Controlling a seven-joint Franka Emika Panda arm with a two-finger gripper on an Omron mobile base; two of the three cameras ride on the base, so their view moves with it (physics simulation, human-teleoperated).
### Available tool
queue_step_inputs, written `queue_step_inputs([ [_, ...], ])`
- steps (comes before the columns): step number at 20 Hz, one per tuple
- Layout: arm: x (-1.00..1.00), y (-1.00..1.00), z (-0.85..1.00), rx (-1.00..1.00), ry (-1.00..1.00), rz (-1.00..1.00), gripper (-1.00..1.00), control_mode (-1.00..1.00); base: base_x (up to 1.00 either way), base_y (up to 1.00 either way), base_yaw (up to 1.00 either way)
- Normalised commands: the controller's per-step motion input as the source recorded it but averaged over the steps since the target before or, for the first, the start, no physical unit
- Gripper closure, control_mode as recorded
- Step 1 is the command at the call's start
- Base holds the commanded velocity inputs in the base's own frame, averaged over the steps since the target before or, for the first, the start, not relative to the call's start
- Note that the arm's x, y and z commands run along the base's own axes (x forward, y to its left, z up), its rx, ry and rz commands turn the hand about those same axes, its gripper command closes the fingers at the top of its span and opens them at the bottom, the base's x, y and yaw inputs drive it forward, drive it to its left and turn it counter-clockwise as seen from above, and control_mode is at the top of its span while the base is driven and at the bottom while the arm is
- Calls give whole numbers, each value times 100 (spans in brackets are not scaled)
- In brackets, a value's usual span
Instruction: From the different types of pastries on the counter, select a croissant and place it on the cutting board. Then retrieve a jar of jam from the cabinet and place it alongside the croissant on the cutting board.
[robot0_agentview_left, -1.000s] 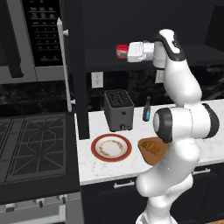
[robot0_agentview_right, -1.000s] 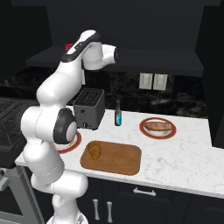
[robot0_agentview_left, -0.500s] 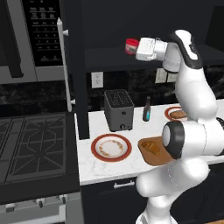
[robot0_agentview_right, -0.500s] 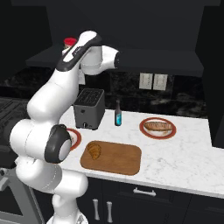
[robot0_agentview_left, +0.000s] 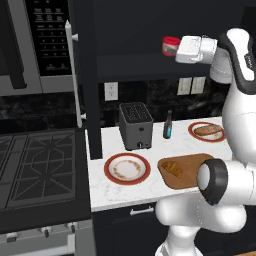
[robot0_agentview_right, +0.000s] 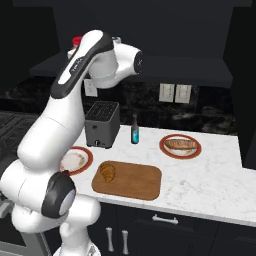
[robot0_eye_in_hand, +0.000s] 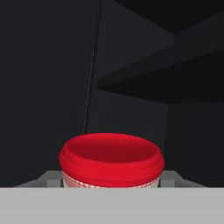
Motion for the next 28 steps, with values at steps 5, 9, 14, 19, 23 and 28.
queue_step_inputs([
  [5,-100,-43,-5,-4,-1,-6,100,-100,0,0,0],
  [9,-100,-45,0,-2,0,-8,100,-100,0,0,0],
  [14,-100,-35,-5,-1,0,-15,100,-100,0,0,0],
  [19,-100,-17,-26,0,-2,-22,100,-100,0,0,0],
  [23,-100,-7,-79,0,-10,-39,100,-100,0,0,0],
  [28,-100,-24,-99,0,-7,-49,100,-100,0,0,0],
])
